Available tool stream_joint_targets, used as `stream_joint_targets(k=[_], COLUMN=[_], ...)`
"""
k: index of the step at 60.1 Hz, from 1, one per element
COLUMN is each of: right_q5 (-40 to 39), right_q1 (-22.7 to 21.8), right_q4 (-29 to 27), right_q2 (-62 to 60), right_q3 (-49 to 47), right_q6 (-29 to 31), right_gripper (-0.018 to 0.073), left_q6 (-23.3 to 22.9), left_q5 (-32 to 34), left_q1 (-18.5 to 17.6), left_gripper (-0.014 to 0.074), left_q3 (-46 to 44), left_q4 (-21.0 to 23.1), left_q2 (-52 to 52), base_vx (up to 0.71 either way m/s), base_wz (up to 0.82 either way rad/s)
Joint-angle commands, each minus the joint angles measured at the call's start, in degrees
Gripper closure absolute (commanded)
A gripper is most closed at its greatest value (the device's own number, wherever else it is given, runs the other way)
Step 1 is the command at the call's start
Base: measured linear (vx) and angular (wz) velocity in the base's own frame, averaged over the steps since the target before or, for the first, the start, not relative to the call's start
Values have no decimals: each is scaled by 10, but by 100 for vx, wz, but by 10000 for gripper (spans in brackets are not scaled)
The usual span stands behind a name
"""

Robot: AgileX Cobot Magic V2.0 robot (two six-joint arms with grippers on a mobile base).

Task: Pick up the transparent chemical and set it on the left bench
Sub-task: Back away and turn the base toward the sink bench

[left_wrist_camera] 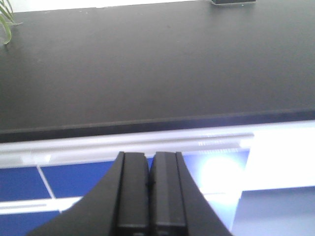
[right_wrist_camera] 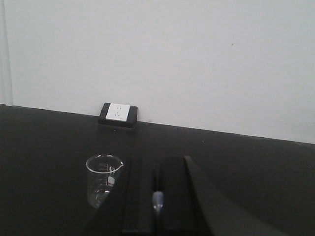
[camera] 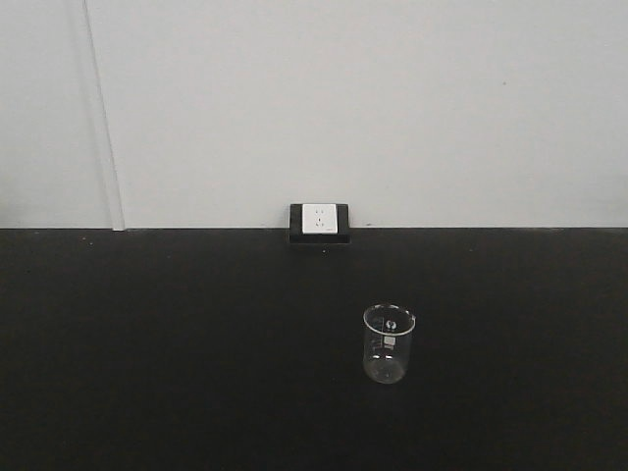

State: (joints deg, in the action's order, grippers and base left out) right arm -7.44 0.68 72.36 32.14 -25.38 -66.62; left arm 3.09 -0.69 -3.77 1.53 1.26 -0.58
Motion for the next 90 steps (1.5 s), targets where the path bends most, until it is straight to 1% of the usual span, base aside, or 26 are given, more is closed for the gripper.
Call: stream_joint_targets(k=[1,30,90], right_q5=[-7,-9,-9], right_q1=[-2,-2,-2], right_q4=[-2,-2,-2], right_q2=[0,0,0], right_q3=[-17,-17,-17], right_q6=[-1,-1,-1], right_gripper=[562,562,562], left_q6=[-4,-4,-4], left_q5=[45,45,45], left_q1=[-1,-1,-1], left_gripper=[600,600,600], left_q3=[9,9,9], left_q4=[0,0,0], left_q2=[-11,-11,-11], base_vx=[-31,-35,-32], base_wz=[-3,8,44])
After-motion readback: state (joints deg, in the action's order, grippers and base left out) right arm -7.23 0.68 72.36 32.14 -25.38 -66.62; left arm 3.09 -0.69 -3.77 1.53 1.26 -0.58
